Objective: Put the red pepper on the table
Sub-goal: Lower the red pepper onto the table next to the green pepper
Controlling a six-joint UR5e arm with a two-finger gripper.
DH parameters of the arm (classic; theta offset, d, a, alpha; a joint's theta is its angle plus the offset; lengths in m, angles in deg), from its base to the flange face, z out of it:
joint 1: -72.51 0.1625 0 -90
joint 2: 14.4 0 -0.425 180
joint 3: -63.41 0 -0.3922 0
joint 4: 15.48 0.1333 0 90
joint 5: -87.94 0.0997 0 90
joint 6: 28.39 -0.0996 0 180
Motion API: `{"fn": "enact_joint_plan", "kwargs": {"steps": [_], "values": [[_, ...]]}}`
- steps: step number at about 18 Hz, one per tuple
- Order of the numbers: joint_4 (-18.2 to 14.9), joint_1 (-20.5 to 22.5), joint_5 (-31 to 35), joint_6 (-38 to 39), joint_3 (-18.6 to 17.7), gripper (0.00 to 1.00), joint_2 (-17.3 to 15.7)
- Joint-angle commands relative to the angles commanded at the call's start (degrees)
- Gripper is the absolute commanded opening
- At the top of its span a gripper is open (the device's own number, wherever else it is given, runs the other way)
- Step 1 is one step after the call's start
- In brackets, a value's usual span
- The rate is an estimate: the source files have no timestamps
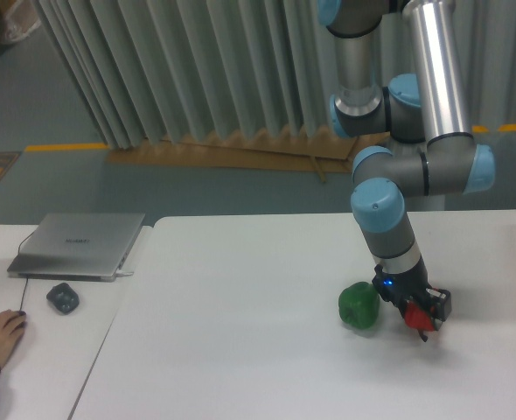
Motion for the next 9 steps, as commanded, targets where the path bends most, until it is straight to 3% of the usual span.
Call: {"fn": "enact_joint_plan", "kwargs": {"steps": [9], "values": [[-0.18,1.76,-0.26,-0.35,1.5,1.0,-3.16]]}}
